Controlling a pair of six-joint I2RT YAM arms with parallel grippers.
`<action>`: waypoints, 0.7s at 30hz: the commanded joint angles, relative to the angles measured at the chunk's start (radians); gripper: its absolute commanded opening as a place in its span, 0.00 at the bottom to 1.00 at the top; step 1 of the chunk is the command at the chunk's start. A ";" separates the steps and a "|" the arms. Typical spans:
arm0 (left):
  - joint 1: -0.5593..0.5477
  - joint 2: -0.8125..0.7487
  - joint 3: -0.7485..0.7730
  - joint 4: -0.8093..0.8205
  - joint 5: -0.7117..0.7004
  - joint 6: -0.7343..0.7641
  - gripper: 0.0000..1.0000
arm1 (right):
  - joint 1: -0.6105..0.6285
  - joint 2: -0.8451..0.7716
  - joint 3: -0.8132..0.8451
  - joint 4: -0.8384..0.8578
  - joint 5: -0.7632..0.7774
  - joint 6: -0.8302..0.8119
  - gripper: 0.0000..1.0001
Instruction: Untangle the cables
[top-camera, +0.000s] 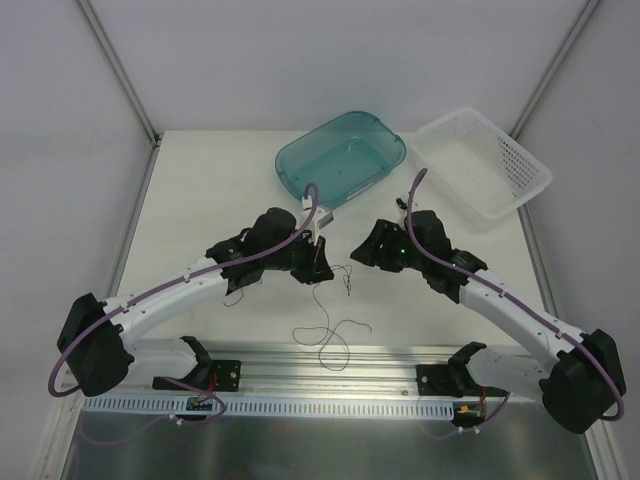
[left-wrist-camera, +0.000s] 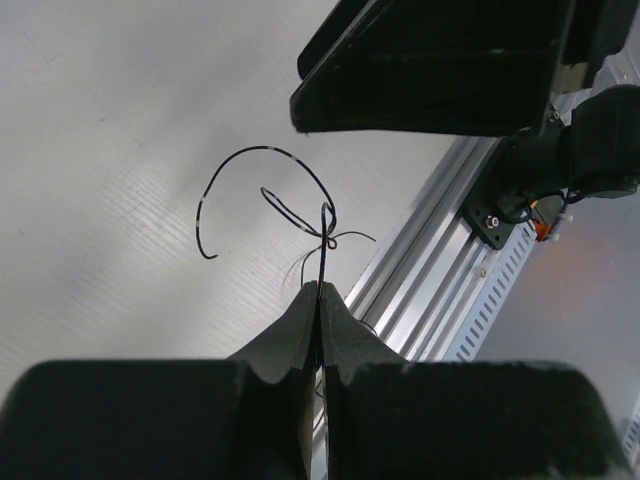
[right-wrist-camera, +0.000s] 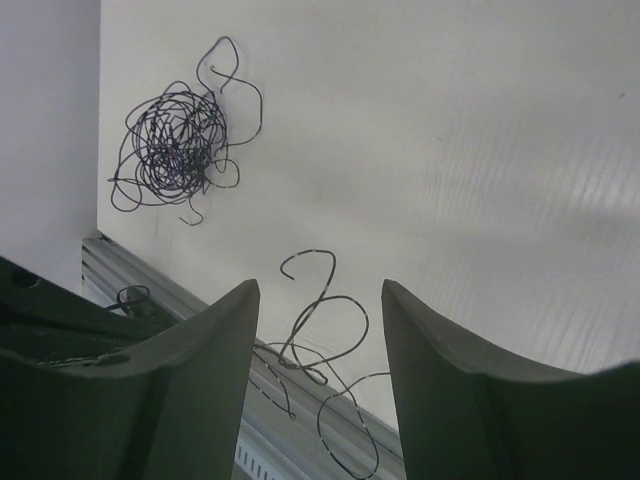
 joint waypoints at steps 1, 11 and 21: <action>-0.014 0.001 0.047 0.020 0.036 0.043 0.00 | 0.028 0.041 0.046 -0.042 -0.014 0.051 0.56; -0.022 0.004 0.051 0.018 0.017 0.049 0.00 | 0.086 0.134 0.063 -0.031 0.013 0.090 0.47; -0.020 -0.029 0.011 -0.005 -0.174 0.000 0.00 | 0.089 0.092 0.069 -0.138 0.131 0.061 0.01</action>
